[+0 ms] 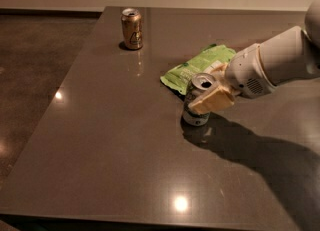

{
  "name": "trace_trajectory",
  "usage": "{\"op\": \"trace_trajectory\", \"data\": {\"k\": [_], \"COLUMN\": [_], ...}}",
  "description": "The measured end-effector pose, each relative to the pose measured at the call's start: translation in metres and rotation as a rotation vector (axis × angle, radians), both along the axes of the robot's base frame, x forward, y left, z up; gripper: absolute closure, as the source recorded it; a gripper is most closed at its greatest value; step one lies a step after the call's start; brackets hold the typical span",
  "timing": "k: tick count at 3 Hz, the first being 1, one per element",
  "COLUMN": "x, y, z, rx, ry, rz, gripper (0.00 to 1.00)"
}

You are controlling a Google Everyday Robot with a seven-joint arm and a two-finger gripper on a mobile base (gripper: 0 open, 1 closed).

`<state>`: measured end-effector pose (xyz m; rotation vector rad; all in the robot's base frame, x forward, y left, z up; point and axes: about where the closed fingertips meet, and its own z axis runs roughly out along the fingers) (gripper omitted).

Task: Move 7up can near green rice chip bag

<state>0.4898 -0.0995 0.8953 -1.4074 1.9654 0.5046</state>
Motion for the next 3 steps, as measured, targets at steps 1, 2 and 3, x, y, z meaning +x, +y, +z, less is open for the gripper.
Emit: {"op": "trace_trajectory", "data": {"k": [1,2,3], "x": [-0.0001,-0.0001,-0.0001], "y": [-0.0040,-0.0084,-0.0084], "z": [0.0000,0.0006,0.0006], "rx": [-0.004,-0.014,-0.014], "ry": [-0.010,-0.020,-0.020], "rz": [0.004,0.006,0.006], "gripper": [0.15,0.00,0.00]}}
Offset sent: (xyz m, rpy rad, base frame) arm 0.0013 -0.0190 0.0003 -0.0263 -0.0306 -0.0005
